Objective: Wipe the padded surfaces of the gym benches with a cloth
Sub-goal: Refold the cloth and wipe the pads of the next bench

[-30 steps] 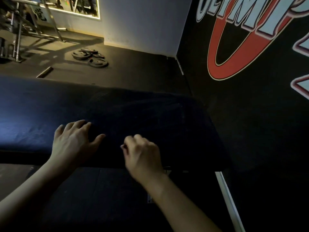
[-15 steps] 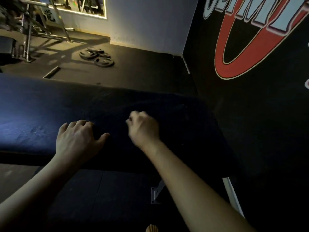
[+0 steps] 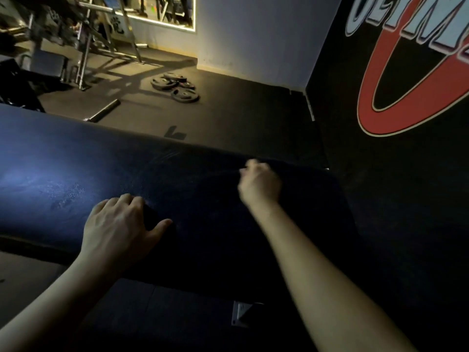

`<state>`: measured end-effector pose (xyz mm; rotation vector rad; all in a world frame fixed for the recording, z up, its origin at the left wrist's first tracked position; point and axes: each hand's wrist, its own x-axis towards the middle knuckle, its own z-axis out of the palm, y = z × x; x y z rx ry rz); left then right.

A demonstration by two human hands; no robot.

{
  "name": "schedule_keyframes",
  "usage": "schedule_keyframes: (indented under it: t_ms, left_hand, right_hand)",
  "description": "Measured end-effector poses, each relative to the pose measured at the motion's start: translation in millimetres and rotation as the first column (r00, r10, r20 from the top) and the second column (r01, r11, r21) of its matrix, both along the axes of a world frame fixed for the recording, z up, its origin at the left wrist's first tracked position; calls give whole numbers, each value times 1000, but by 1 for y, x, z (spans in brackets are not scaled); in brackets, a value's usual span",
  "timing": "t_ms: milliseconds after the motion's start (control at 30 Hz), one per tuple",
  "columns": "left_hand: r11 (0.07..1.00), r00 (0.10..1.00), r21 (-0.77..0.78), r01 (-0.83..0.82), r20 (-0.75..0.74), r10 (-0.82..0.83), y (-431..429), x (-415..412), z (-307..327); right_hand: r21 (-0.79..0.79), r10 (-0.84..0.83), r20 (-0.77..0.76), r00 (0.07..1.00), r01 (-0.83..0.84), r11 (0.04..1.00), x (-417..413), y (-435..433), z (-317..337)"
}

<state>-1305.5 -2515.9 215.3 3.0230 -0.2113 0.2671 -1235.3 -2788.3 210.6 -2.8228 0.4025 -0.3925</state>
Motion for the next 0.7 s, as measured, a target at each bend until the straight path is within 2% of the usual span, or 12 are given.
schedule_keyframes:
  t_ms: [100, 167, 233, 300, 367, 433, 500, 567, 633, 667, 700]
  left_hand:
    - [994, 996, 69, -83, -9, 84, -19, 2, 6]
    - [985, 992, 122, -122, -24, 126, -31, 3, 8]
    - [982, 990, 129, -134, -27, 139, -36, 1, 7]
    - [986, 992, 118, -121, -7, 123, -34, -4, 3]
    - [988, 994, 105, -113, 13, 112, -32, -9, -1]
    - [989, 994, 101, -106, -5, 107, -32, -10, -5]
    - [988, 994, 116, -105, -30, 109, -33, -8, -8]
    - [985, 992, 138, -103, -58, 111, -37, -9, -8]
    - [985, 990, 129, -112, -72, 121, -37, -10, -7]
    - [988, 991, 119, -104, -69, 112, -35, -11, -7]
    - [990, 994, 113, -84, -55, 91, -32, -12, -8]
  right_hand:
    - [30, 398, 7, 918, -398, 917, -43, 67, 0]
    - [13, 485, 43, 873, -486, 874, -81, 53, -2]
    - [-40, 344, 84, 935, -342, 939, -105, 4, -6]
    - [-61, 55, 83, 995, -50, 997, -120, -63, -2]
    - [-57, -191, 67, 979, 195, 979, -144, -114, 10]
    - [-68, -272, 111, 956, 280, 957, -165, -109, 12]
    - [-89, -158, 123, 980, 169, 982, -173, -56, 4]
    - [-86, 39, 88, 995, -31, 996, -186, 10, -9]
    - [-99, 230, 62, 971, -223, 970, -205, 38, -13]
    - [-110, 251, 82, 964, -242, 964, -208, 26, -12]
    - [-130, 187, 94, 978, -174, 976, -207, 3, -10]
